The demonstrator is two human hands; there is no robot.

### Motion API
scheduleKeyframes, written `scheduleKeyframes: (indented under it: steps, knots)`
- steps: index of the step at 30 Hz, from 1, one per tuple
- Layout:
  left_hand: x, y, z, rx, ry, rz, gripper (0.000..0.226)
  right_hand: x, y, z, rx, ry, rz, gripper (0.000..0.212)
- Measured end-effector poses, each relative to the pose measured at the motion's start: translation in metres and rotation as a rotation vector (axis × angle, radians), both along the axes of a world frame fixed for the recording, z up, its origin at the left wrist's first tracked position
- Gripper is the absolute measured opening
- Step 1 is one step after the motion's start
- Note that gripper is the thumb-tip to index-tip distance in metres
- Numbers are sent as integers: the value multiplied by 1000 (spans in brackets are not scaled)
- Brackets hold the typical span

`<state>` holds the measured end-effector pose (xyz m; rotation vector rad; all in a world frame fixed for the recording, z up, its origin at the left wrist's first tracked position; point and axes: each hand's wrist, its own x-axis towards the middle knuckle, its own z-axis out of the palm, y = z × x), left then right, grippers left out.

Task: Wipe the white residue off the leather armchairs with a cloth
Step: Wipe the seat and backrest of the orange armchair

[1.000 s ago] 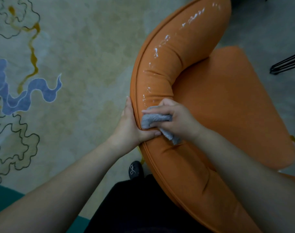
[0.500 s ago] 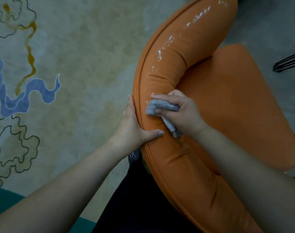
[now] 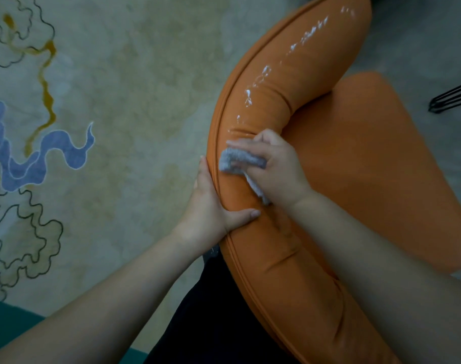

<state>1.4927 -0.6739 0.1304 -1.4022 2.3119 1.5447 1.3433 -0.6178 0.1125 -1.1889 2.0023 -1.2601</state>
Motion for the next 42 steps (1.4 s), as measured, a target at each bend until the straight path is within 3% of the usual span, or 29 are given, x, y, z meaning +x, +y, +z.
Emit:
scheduleKeyframes:
  steps: [3,8,15,21,29,34,42]
  knots:
    - [-3,-6,1,-16,-15,-15,141,-13,-18,1,-5,-47,-150,36]
    - [-15,-31,6,-45,22,-65,133,-1,2,-3,-39,-110,-84,41]
    - [-39,-73,7,-43,-27,-218,134,-31,-38,-1,67,42,-144,32]
    - [-55,-98,3,-52,-26,-313,134,-17,-34,-7,-28,-43,-277,35]
    - [-79,-128,-3,13,49,-423,137,-46,-82,-7,-31,37,-458,32]
    - [-91,-144,-5,13,60,-504,140,-52,-88,-9,-2,203,-513,32]
    - [-127,-164,-14,-14,89,-528,135,-68,-99,-21,-17,195,-683,30]
